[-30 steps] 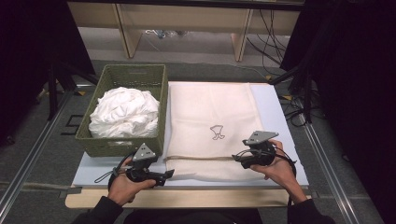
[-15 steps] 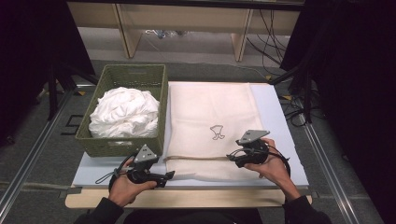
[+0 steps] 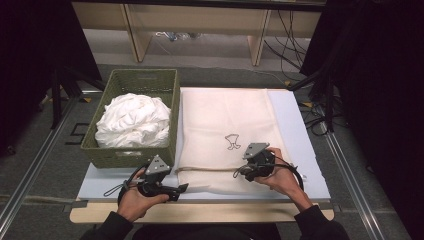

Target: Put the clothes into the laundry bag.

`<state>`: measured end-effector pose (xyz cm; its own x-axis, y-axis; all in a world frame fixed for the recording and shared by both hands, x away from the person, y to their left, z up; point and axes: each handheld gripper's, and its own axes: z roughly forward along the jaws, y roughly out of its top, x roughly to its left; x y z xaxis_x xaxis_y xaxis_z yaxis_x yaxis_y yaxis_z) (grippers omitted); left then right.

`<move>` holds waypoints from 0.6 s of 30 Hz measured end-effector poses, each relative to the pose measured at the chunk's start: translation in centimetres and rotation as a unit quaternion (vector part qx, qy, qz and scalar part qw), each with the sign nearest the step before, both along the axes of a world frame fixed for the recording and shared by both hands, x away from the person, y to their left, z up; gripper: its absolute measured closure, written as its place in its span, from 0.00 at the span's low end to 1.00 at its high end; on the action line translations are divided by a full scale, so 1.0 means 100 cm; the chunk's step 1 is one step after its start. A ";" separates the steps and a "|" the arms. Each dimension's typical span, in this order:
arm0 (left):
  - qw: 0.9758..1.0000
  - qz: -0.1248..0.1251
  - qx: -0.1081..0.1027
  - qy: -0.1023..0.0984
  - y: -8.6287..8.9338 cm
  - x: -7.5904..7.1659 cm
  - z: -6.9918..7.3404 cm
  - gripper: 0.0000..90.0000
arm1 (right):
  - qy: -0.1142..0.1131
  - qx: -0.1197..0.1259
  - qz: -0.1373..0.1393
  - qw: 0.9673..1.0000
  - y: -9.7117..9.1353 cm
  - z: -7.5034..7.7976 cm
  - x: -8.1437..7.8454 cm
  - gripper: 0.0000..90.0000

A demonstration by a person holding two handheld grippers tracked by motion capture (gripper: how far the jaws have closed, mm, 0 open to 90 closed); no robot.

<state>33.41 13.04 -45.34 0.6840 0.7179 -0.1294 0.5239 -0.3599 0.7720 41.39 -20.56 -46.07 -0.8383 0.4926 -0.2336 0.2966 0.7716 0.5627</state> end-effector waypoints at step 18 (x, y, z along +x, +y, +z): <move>1.000 0.004 0.006 0.001 -0.001 0.001 -0.001 0.20 | -0.021 -0.037 0.011 0.999 0.015 -0.006 0.012 0.40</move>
<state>33.48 12.91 -45.41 0.6786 0.7244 -0.1217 0.5274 -0.3652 0.7671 42.64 -19.10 -46.63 -0.8376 0.4539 -0.3040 0.2556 0.8174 0.5162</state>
